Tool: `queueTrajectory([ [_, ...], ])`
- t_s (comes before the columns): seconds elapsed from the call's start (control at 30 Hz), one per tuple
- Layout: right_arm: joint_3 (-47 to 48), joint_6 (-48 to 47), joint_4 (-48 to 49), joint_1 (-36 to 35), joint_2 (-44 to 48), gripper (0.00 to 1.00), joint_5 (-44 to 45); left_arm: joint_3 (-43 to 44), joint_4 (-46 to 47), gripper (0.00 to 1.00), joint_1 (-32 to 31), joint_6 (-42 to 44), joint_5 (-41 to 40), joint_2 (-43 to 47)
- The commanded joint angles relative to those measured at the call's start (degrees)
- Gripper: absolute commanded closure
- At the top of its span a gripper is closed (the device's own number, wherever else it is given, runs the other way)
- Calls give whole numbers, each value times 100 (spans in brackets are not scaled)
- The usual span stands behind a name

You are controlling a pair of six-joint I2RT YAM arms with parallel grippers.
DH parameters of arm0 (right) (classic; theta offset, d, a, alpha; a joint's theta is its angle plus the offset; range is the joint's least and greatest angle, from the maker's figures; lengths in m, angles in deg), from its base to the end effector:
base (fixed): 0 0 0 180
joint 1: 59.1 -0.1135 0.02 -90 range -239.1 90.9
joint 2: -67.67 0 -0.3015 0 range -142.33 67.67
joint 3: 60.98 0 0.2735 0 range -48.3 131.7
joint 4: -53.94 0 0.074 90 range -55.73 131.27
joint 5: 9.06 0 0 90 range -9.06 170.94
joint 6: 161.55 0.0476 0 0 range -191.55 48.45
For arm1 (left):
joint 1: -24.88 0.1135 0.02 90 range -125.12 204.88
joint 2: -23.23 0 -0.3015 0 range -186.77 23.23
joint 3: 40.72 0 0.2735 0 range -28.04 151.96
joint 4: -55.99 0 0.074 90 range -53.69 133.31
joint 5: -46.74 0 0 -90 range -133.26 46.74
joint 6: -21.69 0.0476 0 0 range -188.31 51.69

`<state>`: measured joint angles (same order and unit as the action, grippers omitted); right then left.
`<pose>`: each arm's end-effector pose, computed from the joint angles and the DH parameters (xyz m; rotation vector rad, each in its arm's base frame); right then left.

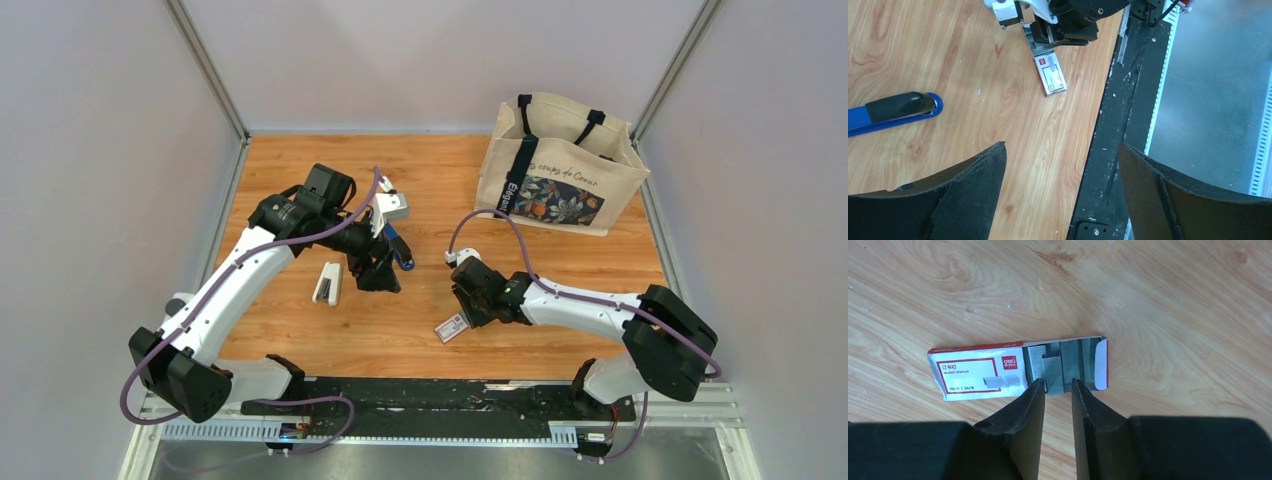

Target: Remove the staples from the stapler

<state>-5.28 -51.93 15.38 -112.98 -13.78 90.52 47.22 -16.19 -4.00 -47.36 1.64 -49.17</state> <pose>0.1679 0.2166 0.1838 -0.7400 2.5746 0.1856 0.2041 -0.1509 0.3842 1.2933 2.0718 -1.0493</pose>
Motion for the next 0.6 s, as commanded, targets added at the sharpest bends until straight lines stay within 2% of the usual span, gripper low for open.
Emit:
queueTrajectory([
  [0.0,136,-19,-100,-34,112,70,210,-3,-79,10,23,181,141,174],
  [0.37,233,-28,-180,-34,419,72,272,15,-79,10,23,181,141,182],
  [0.57,224,-46,-127,-34,244,75,254,15,-96,10,23,190,124,209],
])
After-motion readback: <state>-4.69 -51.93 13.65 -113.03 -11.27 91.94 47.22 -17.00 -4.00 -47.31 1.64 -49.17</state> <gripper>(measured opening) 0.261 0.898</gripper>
